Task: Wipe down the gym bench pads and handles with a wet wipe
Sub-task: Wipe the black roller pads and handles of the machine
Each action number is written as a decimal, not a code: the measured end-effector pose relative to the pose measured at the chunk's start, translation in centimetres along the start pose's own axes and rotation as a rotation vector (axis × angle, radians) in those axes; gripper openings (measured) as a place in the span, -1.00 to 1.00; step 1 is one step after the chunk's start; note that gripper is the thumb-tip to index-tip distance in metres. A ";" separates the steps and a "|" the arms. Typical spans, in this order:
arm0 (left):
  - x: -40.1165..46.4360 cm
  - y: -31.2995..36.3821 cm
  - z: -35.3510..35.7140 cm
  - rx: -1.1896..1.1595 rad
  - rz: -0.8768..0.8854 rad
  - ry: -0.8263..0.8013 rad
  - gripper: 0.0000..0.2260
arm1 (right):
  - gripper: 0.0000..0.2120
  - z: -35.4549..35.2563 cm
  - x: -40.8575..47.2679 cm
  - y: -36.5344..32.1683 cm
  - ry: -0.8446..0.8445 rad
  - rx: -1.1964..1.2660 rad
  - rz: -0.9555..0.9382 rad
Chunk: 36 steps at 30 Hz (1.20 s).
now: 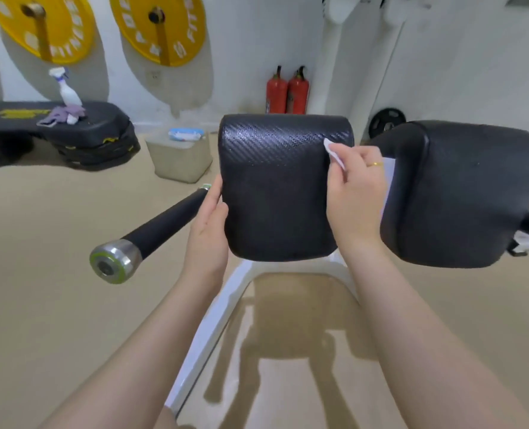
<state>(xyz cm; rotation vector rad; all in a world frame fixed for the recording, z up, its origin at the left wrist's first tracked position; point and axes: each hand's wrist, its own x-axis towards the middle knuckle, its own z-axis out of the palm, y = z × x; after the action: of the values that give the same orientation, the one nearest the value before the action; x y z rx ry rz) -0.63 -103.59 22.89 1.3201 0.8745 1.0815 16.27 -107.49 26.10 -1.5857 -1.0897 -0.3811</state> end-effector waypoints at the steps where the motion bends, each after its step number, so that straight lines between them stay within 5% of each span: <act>1: 0.1 -0.5 -0.3 0.005 0.036 -0.019 -0.57 | -0.77 0.5 0.0 0.0 0.010 0.000 -0.034; 7: 0.5 -1.4 -1.7 0.043 0.127 -0.148 -0.62 | -0.82 4.8 -1.6 -2.7 0.026 -0.124 -0.287; 14: 1.5 -2.0 -3.1 -0.119 0.002 -0.200 -0.59 | -0.65 6.6 -9.3 -4.2 -0.400 -0.244 -0.677; 21: 2.0 -2.3 -3.3 0.007 0.032 -0.199 -0.59 | -0.84 4.3 -0.2 -5.6 -0.311 -0.166 -0.351; 30: 2.0 -2.5 -2.9 -0.001 0.056 -0.170 -0.64 | -0.72 4.1 -8.4 -1.0 -0.635 -0.239 -0.864; 33: 2.0 -2.3 -2.8 0.008 0.067 -0.153 -0.65 | -0.90 2.4 -10.2 -0.4 -0.827 -0.233 -0.669; 36: 1.8 -2.4 -2.6 0.014 0.096 -0.172 -0.66 | -0.82 1.4 -5.6 -0.8 -0.394 -0.200 -0.487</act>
<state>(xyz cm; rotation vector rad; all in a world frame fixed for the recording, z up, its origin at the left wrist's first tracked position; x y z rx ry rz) -2.33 -100.93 20.47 1.4557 0.6978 1.0207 12.30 -108.77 21.99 -1.5966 -1.8008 -0.5250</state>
